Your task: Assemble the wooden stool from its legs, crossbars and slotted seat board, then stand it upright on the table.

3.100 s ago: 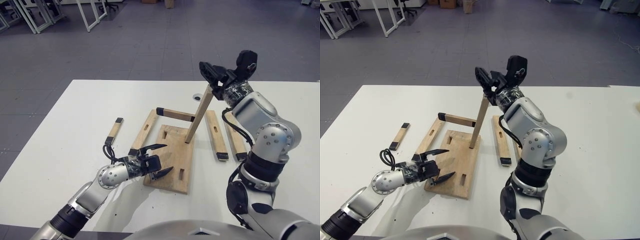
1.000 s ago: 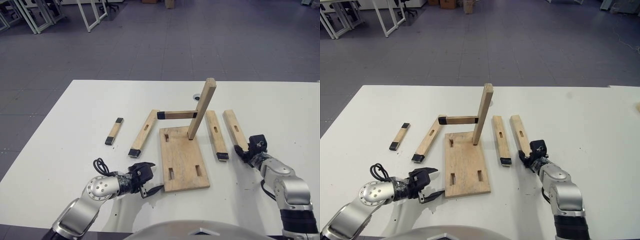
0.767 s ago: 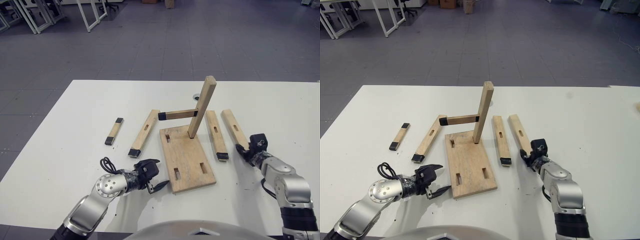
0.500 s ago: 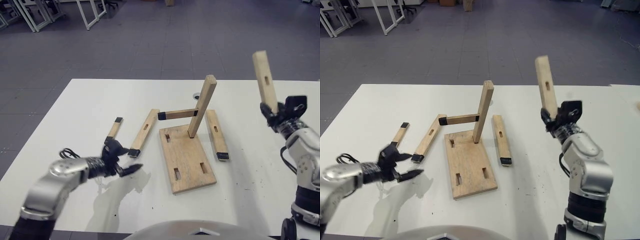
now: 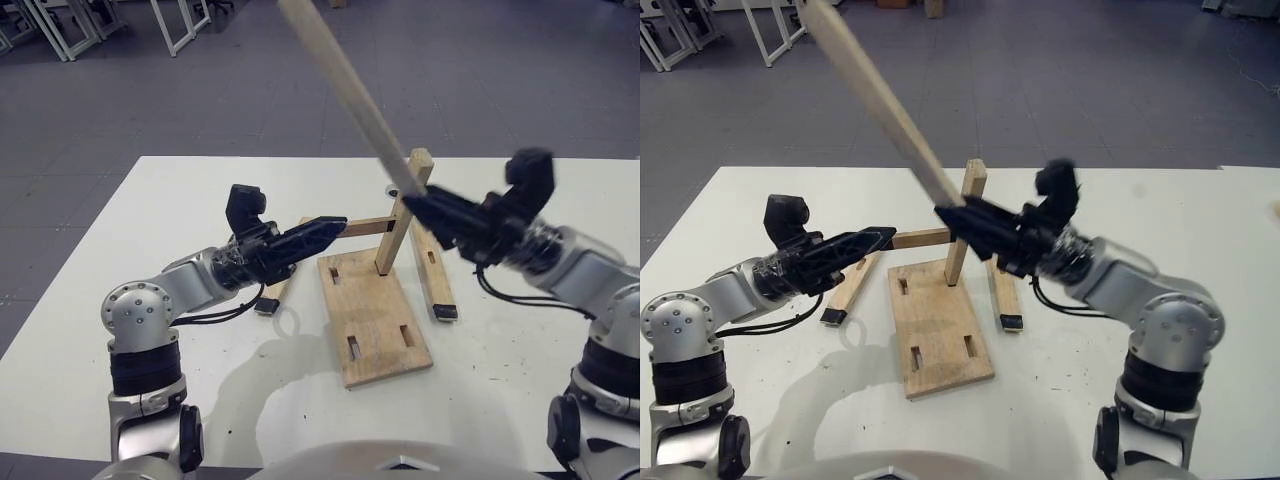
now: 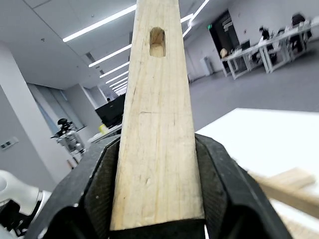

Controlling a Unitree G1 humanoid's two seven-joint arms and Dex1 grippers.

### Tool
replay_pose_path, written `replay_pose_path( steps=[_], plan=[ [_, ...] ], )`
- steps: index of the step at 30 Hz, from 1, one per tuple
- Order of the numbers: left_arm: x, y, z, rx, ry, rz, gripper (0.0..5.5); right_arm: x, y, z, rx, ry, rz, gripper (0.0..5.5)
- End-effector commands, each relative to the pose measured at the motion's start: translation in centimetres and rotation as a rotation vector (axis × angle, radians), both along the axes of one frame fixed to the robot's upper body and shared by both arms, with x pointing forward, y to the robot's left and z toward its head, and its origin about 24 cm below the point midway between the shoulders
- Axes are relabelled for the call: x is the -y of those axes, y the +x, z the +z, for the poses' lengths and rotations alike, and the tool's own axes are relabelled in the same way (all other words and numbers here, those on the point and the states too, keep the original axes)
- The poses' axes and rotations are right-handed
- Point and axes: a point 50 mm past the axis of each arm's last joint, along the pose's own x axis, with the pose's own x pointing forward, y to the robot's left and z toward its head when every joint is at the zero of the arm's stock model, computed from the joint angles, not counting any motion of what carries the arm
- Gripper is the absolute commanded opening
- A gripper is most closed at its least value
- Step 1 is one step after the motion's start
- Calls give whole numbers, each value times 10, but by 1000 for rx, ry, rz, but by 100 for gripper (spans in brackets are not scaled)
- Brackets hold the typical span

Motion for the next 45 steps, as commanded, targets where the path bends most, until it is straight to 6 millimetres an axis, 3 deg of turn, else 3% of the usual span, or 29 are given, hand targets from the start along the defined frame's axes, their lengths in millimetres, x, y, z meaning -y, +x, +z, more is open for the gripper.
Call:
replay_pose_path(
  steps=[1,10,17,22,35,40,45],
  plan=[
    [3,0,7,-2,-31,-38,429,-10,-8,-11,-29,-46,61,205],
    [4,1,1,-47,-40,-56,429,-28,-19,-24,-69,-95,194,205],
    [-2,-8,0,-62,-68,-95,324,-26,-16,-27,-69,-111,175,205],
    [-2,-4,0,-70,-80,-64,238,-27,-18,-28,-66,-110,189,205],
    [0,-5,-3,-77,-84,-56,232,-26,-21,-38,-83,-183,161,205],
    [-2,-6,-5,-75,-75,-51,218,-15,-14,-28,-59,-161,93,328],
    [-8,-8,-10,-62,-39,13,206,13,-8,-12,-46,-116,-48,411]
  ],
)
